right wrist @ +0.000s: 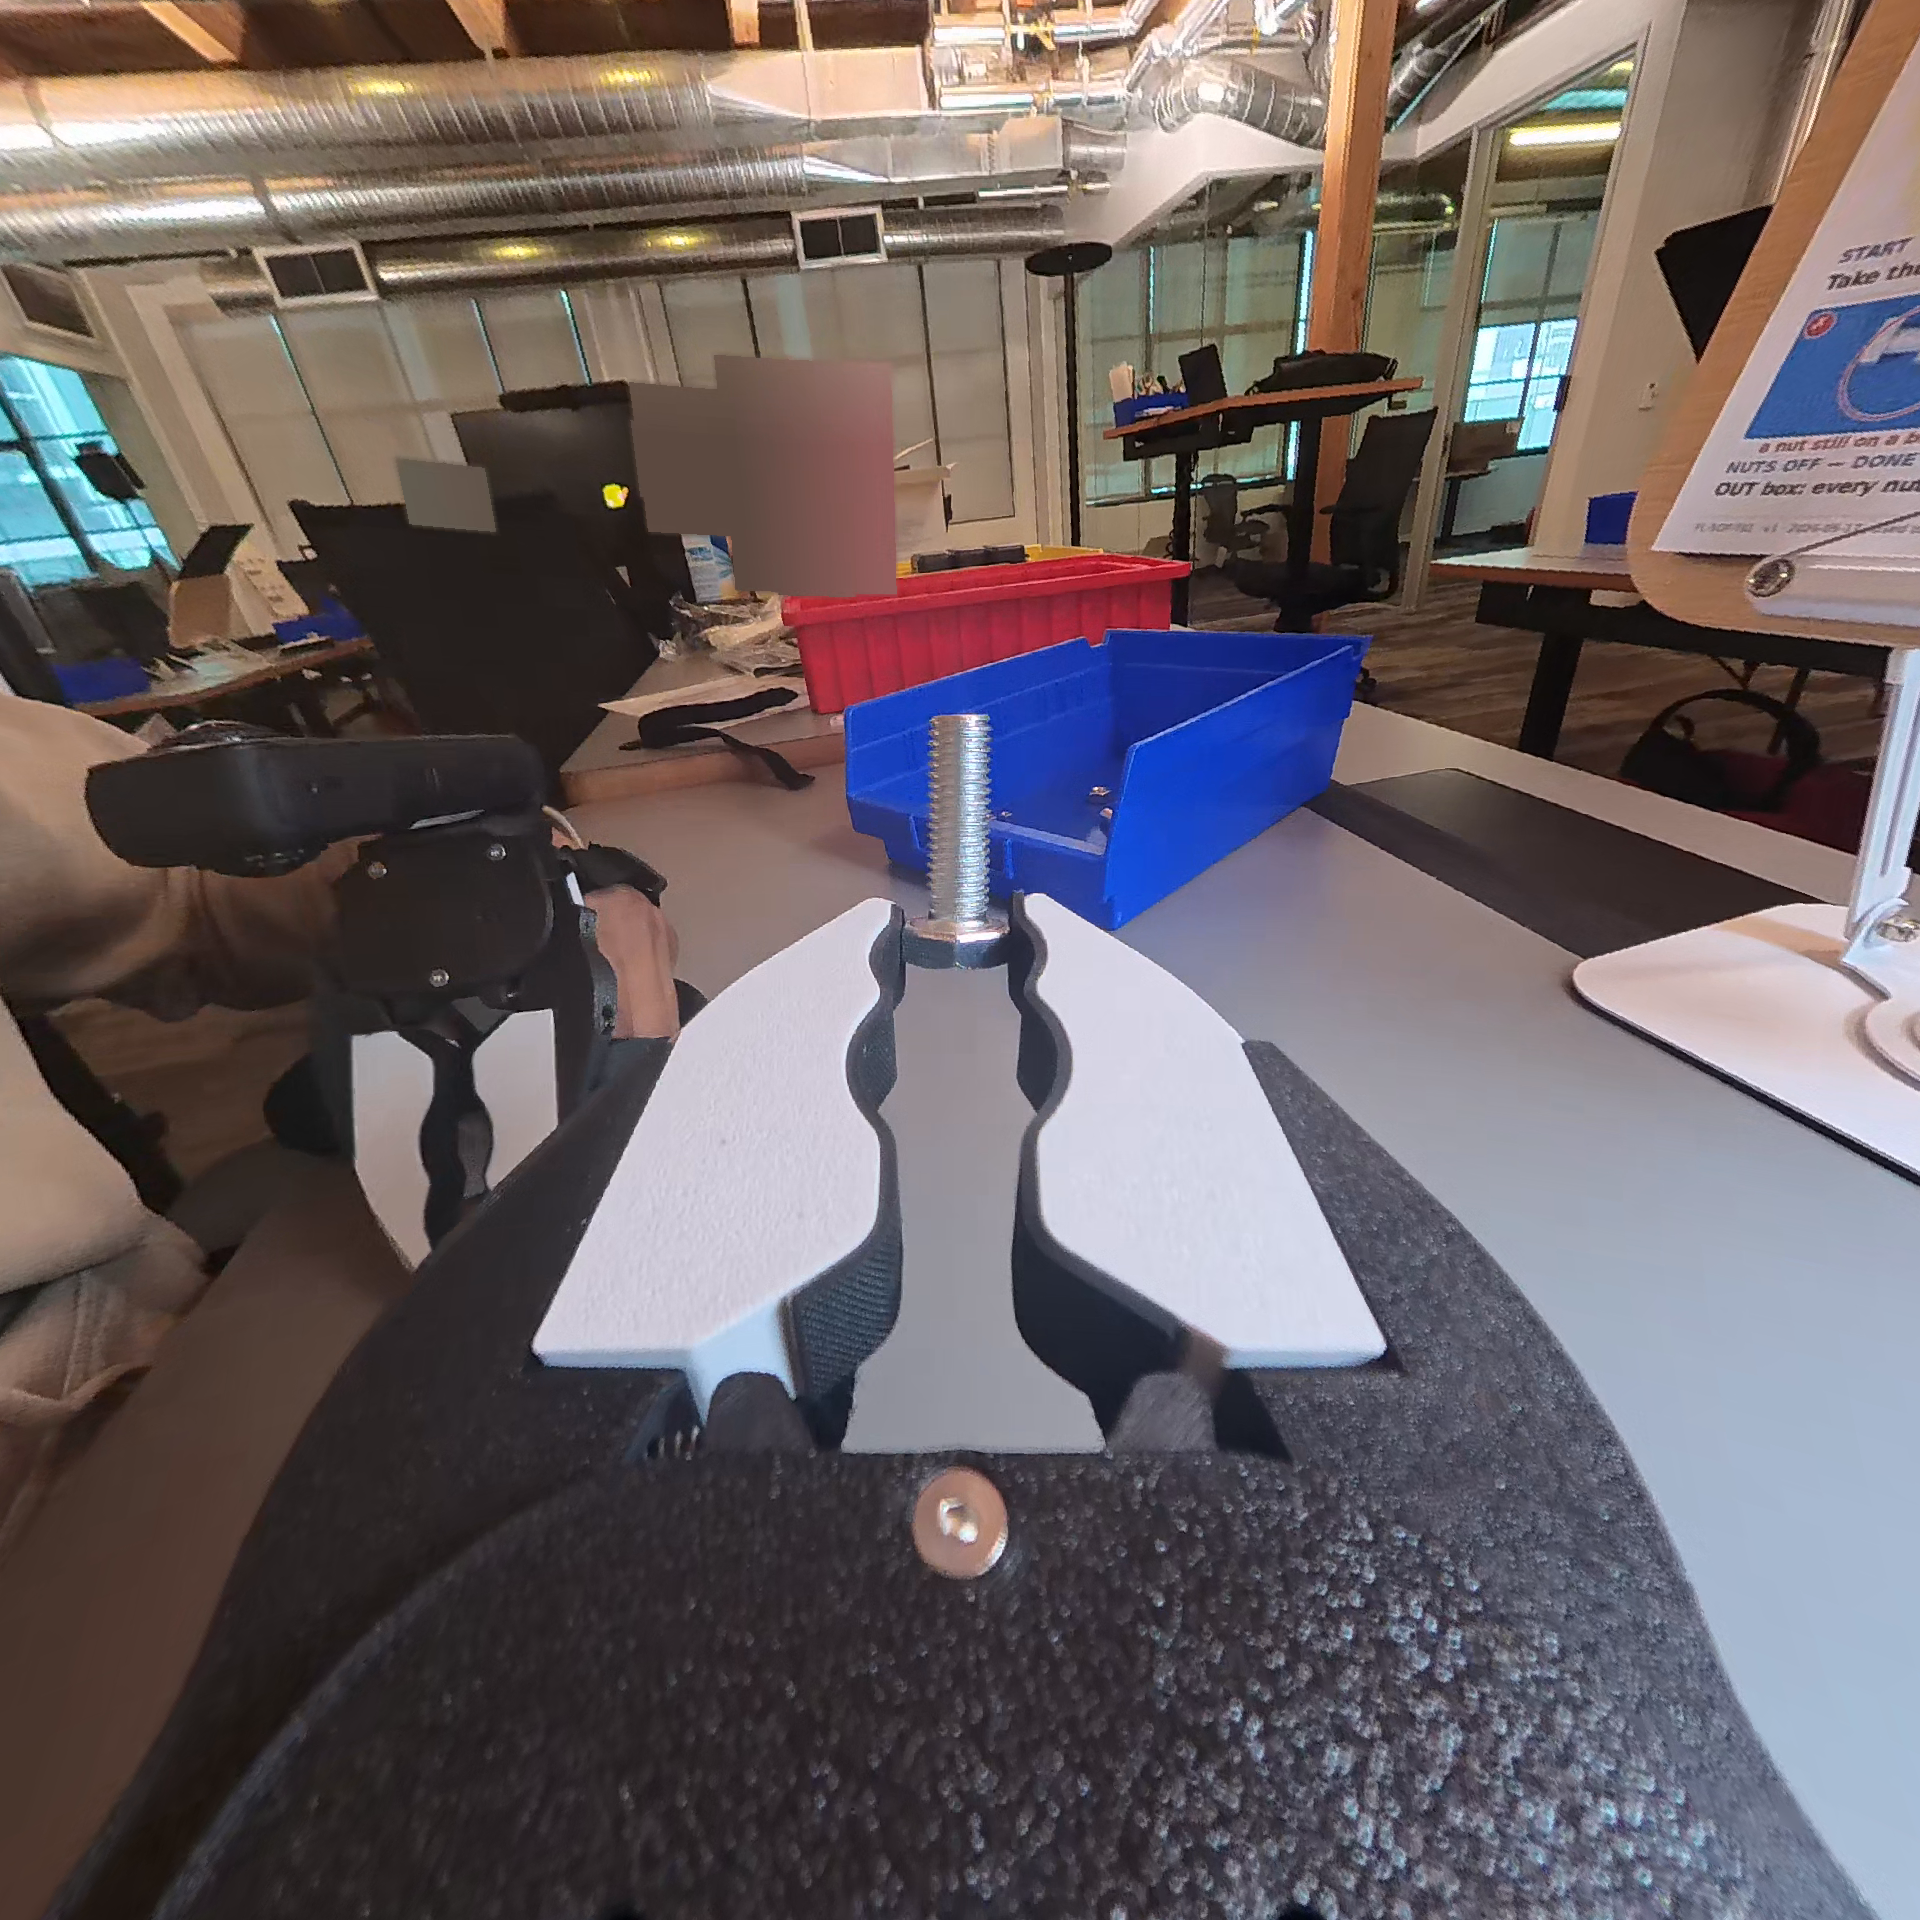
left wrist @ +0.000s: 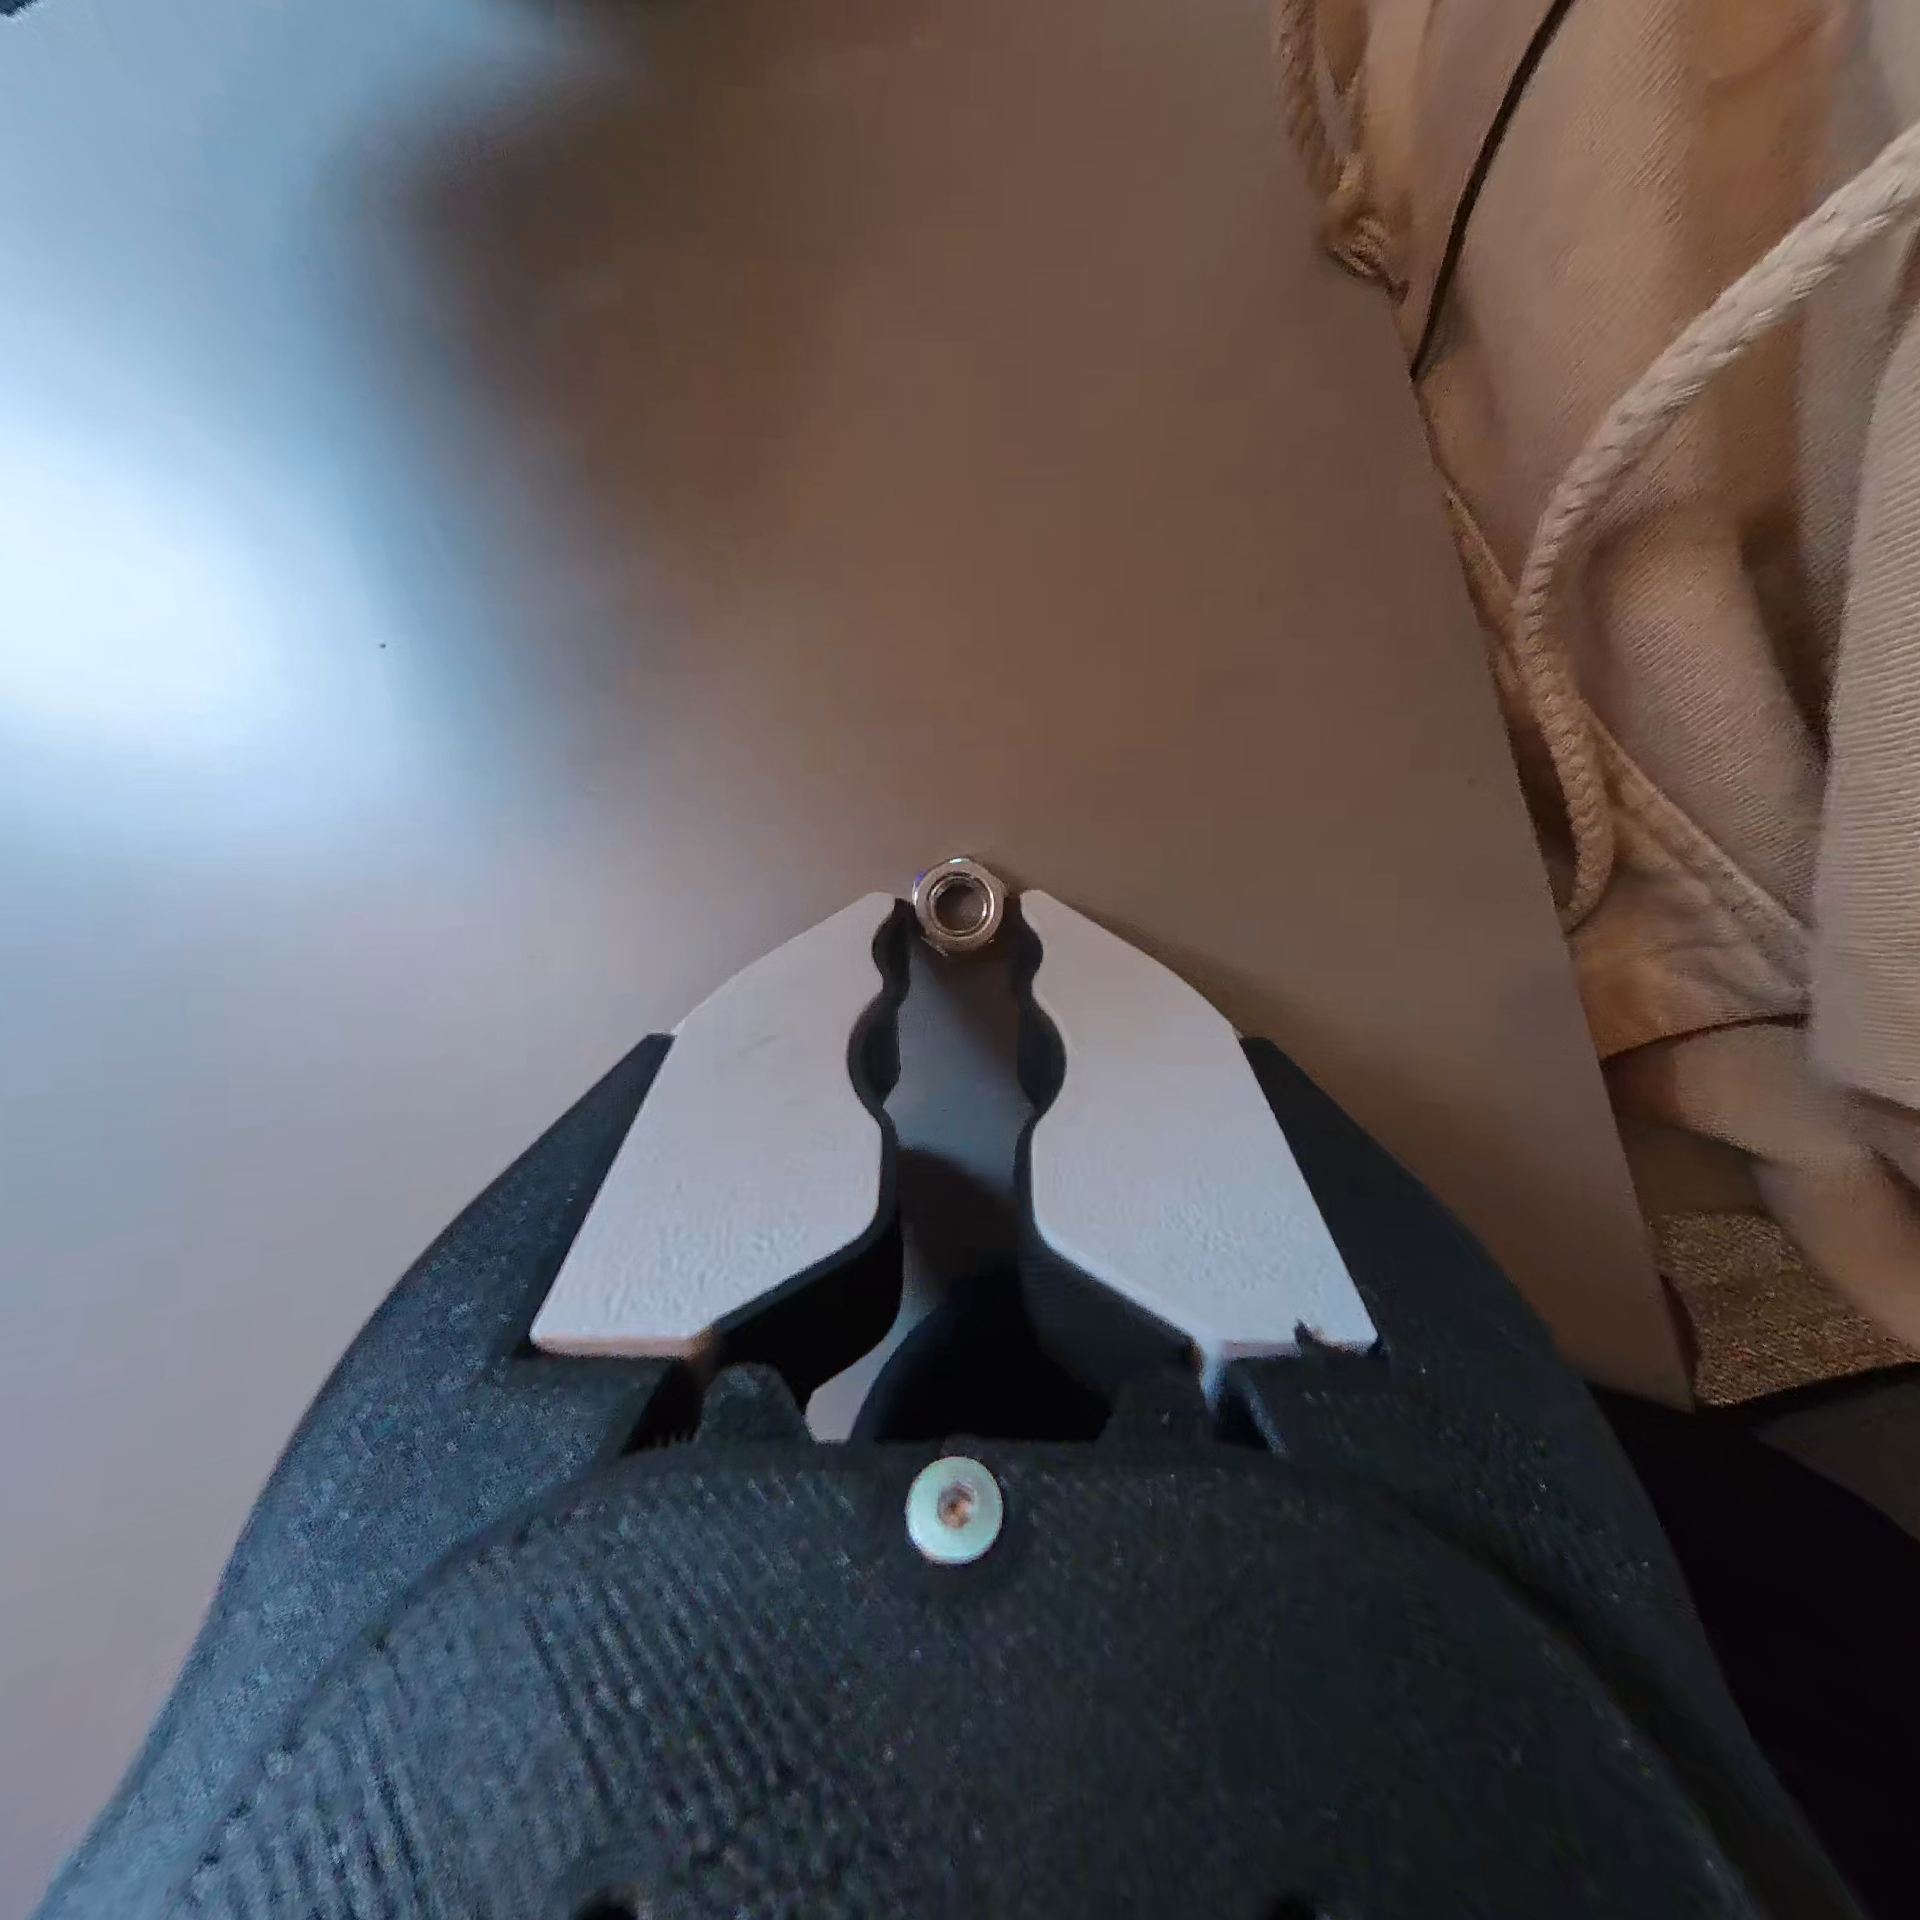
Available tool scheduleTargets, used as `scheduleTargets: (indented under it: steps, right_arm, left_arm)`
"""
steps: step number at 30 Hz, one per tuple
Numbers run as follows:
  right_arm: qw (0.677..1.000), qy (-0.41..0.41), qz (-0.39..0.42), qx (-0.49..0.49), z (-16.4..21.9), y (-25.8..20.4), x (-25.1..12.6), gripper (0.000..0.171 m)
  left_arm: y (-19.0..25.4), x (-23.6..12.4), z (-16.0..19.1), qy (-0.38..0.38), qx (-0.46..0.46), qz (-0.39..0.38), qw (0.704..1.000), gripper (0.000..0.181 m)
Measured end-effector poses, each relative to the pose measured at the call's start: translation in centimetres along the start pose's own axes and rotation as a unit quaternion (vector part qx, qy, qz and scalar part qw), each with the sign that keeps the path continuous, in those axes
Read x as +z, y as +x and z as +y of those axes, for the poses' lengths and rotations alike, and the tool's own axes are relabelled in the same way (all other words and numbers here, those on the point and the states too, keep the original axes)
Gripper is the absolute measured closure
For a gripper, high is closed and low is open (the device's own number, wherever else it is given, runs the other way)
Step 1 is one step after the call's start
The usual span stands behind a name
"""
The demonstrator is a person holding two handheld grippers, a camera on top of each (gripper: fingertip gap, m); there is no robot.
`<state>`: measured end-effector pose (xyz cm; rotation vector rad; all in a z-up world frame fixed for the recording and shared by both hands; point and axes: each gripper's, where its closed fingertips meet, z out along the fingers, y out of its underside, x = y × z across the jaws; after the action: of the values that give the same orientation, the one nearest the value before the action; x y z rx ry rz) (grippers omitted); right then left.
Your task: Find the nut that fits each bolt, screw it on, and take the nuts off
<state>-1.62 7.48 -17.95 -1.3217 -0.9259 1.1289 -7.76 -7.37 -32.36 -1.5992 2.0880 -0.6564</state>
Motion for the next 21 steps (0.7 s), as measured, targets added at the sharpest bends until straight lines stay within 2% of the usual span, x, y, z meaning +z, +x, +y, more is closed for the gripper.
scheduleTargets:
  steps: [4, 7, 11, 15, 21]
  right_arm:
    - [1.000, -0.002, -0.004, 0.002, 0.1, 0.0, 0.0, 0.152]
    - [1.000, -0.003, 0.000, 0.005, 0.4, 0.1, 0.1, 0.152]
    - [1.000, -0.005, 0.007, 0.009, 1.0, -0.1, 0.5, 0.152]
    - [1.000, -0.009, 0.014, -0.002, 1.5, -0.8, 1.3, 0.152]
    - [0.999, -0.003, 0.041, -0.014, 1.0, -0.7, 1.3, 0.152]
  left_arm:
    - [-3.1, -1.0, -0.9, 0.039, -0.022, -0.056, 0.997, 0.163]
    - [-7.0, -4.8, -3.6, 0.113, -0.072, -0.095, 0.986, 0.163]
    - [-11.9, -10.0, -7.2, 0.162, -0.114, -0.113, 0.974, 0.163]
    - [-14.7, -12.2, -10.3, 0.147, -0.108, -0.107, 0.977, 0.163]
    - [-16.0, -11.7, -12.6, 0.099, -0.097, -0.072, 0.988, 0.163]
